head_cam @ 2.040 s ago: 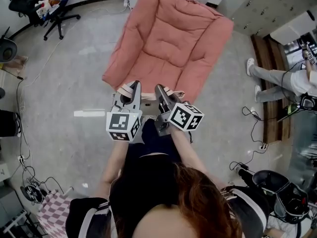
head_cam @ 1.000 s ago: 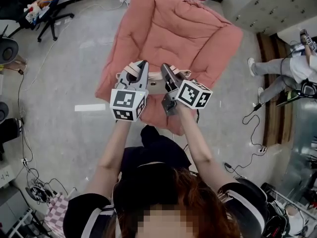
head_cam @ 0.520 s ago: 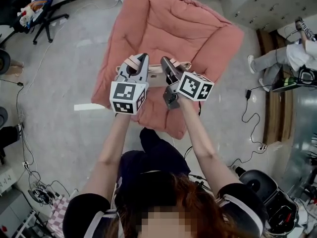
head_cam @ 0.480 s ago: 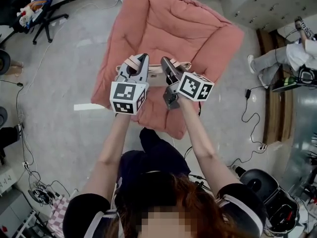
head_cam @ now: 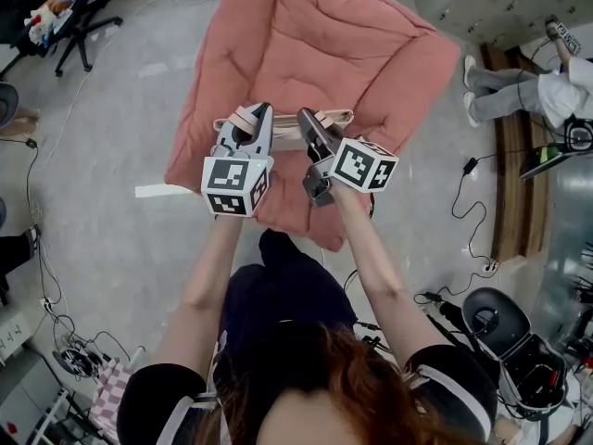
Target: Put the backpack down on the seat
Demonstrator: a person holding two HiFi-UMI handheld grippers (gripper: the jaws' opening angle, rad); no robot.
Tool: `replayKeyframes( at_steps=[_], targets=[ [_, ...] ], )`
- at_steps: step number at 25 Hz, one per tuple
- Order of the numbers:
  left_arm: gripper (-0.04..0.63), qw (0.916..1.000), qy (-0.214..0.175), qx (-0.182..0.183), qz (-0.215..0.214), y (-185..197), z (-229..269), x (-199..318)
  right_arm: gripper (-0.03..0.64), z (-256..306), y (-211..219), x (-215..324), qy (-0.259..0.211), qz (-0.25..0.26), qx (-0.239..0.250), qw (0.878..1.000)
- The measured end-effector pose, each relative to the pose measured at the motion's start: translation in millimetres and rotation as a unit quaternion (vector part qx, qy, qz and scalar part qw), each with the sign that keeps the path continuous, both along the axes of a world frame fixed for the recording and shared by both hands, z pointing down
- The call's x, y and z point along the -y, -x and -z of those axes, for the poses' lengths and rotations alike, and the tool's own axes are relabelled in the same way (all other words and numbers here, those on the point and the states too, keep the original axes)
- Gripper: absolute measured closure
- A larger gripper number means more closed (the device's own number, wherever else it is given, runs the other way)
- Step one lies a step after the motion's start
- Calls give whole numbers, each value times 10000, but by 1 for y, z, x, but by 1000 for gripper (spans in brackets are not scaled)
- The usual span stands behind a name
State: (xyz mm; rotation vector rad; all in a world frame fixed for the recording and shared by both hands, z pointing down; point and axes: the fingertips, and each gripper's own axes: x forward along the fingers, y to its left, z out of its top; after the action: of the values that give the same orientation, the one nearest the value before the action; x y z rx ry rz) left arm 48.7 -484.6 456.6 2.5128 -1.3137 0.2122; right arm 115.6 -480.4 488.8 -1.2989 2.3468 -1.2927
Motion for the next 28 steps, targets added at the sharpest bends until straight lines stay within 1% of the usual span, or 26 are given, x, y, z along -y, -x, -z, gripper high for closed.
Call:
replayKeyframes(
  at_steps=[6, 13, 28],
  targets=[
    [577, 9999, 120, 39, 16, 7, -13, -15, 580, -11, 7, -15, 94, 19, 42, 9999],
    [577, 9996, 273, 78, -10, 9, -27, -38, 580, -26, 9, -42, 307, -17, 46, 9995],
    [577, 9979, 639, 76, -113, 17, -58, -110, 580, -63, 15, -116, 713, -169, -107, 9973]
  ],
)
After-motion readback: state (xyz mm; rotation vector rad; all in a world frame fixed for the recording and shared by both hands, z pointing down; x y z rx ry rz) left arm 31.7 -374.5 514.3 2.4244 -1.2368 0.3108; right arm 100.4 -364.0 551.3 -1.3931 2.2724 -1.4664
